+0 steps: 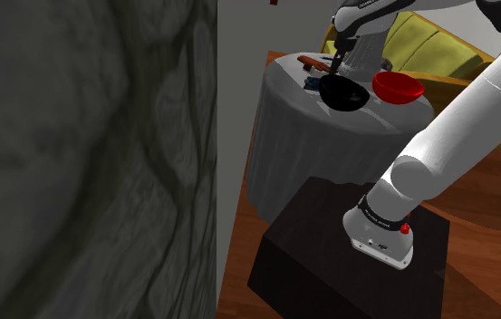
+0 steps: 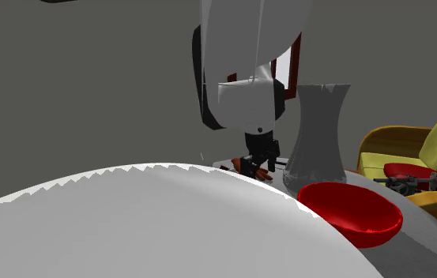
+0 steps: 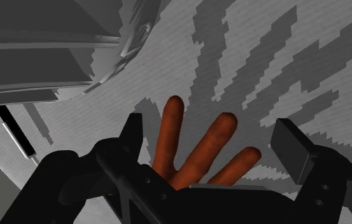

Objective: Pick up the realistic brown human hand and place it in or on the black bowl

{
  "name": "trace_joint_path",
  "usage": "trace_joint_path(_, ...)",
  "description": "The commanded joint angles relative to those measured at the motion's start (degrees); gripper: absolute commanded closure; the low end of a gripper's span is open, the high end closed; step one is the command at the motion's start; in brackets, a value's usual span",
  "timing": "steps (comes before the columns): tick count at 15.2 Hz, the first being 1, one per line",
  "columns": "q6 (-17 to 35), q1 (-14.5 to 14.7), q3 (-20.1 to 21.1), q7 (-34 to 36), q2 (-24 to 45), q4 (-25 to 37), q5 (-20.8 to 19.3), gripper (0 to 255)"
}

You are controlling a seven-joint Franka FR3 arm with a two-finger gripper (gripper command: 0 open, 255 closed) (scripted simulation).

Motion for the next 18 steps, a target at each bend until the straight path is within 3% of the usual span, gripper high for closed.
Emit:
trace_joint_path(1, 0.0, 0.0, 0.0, 0.0, 0.0, 0.0, 0.0, 0)
trace_joint_path(2, 0.0, 0.0, 0.0, 0.0, 0.0, 0.0, 0.0, 255)
trace_joint_path(11, 0.0, 0.0, 0.0, 0.0, 0.0, 0.0, 0.0, 255)
trace_joint_path(18, -5.5, 0.1, 0.7, 0.1, -2.2, 3.6, -0.6, 255)
